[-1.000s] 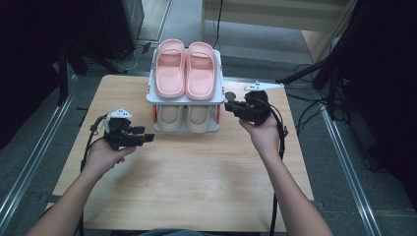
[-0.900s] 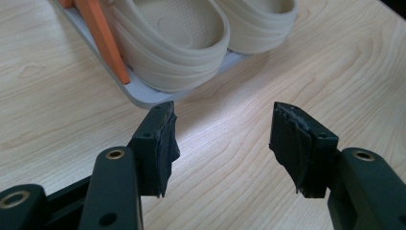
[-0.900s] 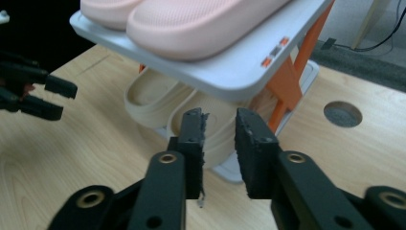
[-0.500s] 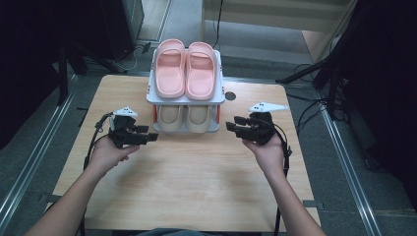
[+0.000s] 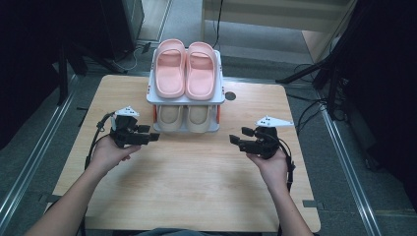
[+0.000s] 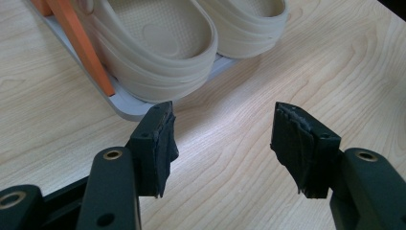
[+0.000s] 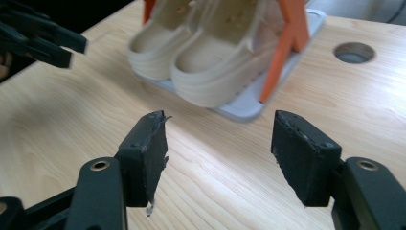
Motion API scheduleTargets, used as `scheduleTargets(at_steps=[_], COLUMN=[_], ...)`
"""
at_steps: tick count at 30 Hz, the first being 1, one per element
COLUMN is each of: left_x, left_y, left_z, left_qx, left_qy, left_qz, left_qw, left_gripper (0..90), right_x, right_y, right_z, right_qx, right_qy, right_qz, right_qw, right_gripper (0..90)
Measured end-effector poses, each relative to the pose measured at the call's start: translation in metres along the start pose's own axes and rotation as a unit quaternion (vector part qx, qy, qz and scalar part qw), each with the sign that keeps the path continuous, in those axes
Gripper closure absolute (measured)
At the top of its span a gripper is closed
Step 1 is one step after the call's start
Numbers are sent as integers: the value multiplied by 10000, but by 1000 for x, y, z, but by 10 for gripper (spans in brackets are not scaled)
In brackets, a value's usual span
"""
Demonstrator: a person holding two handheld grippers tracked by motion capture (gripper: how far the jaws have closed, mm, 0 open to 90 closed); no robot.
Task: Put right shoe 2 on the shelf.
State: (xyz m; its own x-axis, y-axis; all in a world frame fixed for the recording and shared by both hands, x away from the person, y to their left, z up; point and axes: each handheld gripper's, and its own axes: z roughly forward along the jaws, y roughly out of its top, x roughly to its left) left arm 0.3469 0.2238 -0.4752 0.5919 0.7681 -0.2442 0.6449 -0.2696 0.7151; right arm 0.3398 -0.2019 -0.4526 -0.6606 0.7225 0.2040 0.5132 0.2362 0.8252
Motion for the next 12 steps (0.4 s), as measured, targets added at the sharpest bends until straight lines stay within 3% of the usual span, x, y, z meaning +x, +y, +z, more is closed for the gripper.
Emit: scheduleTargets(at_steps=[2, 5, 8, 12], left_x=[0, 0, -2, -3], left_y=[0, 0, 0, 0], left_z=[1, 3, 4, 4], left_qx=[-1, 54, 75, 55], left_qy=[-7, -26, -67, -66], left_qz=[27, 59, 39, 45], left_qw=[10000, 10000, 9999, 10000], left_gripper=[408, 407, 399, 374], right_x=[-3, -6, -9, -10], right_y=[-5, -10, -12, -13], right_z=[-2, -5, -7, -6], right_qx=[15, 33, 3, -78], right_qy=[69, -25, -15, 133], right_qz=[97, 32, 138, 150], right_qw=[9999, 10000, 9999, 9998], right_gripper=[395, 395, 394, 362])
